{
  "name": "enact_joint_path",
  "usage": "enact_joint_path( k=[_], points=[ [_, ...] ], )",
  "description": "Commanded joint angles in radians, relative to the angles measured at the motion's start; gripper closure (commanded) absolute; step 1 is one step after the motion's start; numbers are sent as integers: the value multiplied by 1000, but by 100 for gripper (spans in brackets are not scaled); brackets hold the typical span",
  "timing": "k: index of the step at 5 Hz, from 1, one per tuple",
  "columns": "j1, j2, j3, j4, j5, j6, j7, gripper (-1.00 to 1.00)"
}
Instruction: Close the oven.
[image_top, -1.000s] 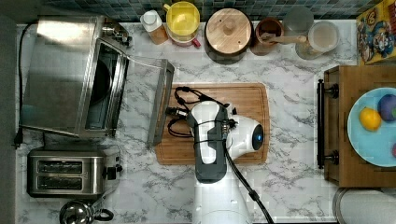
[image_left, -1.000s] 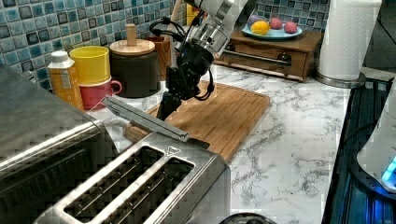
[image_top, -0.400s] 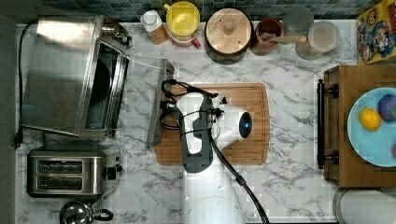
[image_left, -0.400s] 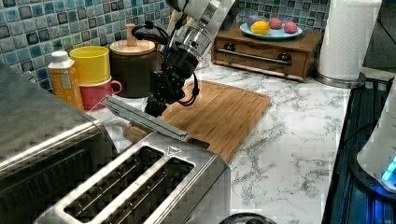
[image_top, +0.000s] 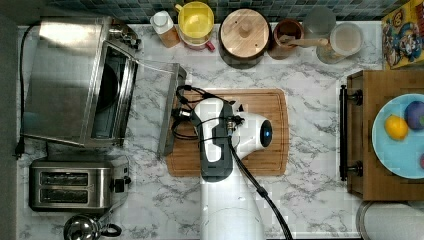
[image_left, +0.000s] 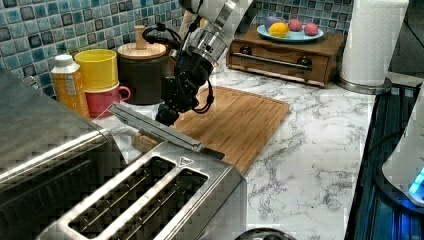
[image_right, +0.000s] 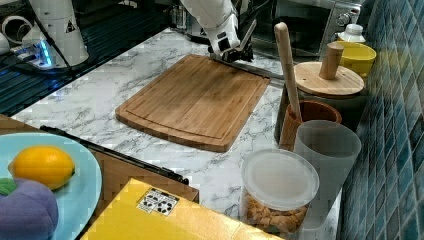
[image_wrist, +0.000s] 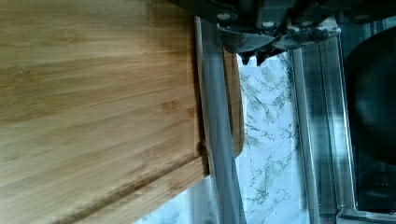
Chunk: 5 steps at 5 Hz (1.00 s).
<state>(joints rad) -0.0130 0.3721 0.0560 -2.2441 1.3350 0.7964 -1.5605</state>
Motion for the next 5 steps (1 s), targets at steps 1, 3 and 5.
enact_joint_path(
  k=[1, 3, 5],
  points=[
    [62, -58, 107, 70, 101, -92, -59, 100],
    [157, -167, 153, 113, 30, 6, 19, 100],
    [206, -166, 212, 181, -111, 105, 142, 100]
  ],
)
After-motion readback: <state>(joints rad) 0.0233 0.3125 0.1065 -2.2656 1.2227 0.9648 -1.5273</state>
